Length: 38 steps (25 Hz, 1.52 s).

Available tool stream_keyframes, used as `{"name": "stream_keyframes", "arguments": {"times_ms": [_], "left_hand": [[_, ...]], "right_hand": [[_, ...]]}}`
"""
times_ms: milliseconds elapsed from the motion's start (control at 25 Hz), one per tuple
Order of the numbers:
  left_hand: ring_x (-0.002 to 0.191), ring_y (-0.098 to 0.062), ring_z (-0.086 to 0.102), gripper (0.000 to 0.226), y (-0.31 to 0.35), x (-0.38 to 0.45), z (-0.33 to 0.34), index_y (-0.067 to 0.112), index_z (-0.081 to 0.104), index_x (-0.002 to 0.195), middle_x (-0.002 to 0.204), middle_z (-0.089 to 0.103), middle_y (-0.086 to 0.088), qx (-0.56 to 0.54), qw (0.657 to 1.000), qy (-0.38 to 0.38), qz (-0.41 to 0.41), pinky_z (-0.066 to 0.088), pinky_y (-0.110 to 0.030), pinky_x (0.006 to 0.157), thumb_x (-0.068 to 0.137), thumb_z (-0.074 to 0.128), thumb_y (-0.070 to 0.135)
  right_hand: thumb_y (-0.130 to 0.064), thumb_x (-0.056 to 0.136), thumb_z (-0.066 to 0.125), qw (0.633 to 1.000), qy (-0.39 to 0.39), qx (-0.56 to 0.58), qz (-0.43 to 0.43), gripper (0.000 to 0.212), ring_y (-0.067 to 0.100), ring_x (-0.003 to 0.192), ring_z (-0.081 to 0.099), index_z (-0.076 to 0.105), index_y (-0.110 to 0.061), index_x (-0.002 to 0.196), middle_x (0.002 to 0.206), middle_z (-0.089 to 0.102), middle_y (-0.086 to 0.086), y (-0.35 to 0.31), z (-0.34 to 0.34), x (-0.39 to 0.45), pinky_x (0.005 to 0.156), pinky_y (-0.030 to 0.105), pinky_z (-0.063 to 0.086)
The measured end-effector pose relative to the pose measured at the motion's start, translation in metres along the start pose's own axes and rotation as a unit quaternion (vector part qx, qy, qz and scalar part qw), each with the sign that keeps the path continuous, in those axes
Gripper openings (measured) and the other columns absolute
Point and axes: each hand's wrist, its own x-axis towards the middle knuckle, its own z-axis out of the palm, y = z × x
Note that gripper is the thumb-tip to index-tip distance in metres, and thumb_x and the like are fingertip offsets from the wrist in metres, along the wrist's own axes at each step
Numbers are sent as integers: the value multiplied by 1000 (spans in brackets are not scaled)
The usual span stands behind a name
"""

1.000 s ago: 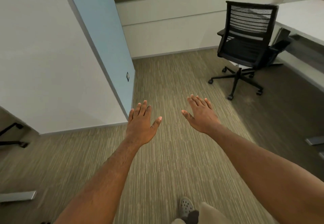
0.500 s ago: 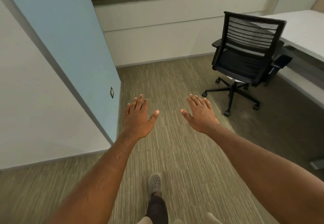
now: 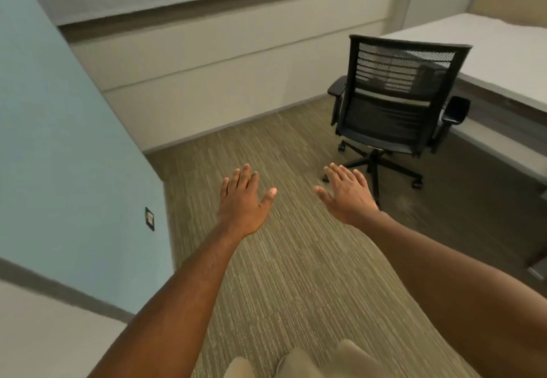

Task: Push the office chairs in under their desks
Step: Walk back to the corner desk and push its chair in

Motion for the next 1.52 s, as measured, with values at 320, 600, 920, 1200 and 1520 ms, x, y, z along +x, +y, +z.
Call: {"name": "stream_keyframes", "arguments": {"times_ms": [320,600,920,1200,1520], "left_hand": [[152,-18,-5,90,25,147,36,17,21,156,166,0,-3,-33,995,-24,95,-10,-40,120,87,5,73],[152,-18,-6,85,75,328,52,17,21,156,166,-1,-2,-22,988,-36,149,-10,-38,119,90,9,71],[152,-17,-3,85,164,519,49,15,9,157,166,2,-3,-56,978,-4,200,-6,-39,121,93,13,70],[152,-21,0,91,216,644,58,15,5,157,166,1,-6,-55,969,-14,241,-5,-41,120,88,8,73],[149,-26,20,98,268,786,69,12,20,155,162,24,-11,51,921,-10,387,10,-47,122,84,1,76]], "right_hand": [[-62,99,29,997,42,-2,65,73,17,152,8,23,-19,156,165,19,3,51,-2,115,122,43,0],[-60,99,35,992,79,14,94,70,16,152,8,25,-21,156,165,19,1,138,-35,248,123,41,2],[-53,100,40,964,227,-34,136,64,22,148,26,32,-18,154,161,30,5,257,-125,367,121,46,20],[-62,98,34,938,208,-99,260,69,25,149,22,29,-20,153,162,28,7,354,-171,415,122,47,12],[-97,70,16,934,33,-104,341,109,29,139,38,39,-24,147,152,44,5,432,-195,448,115,49,24]]}}
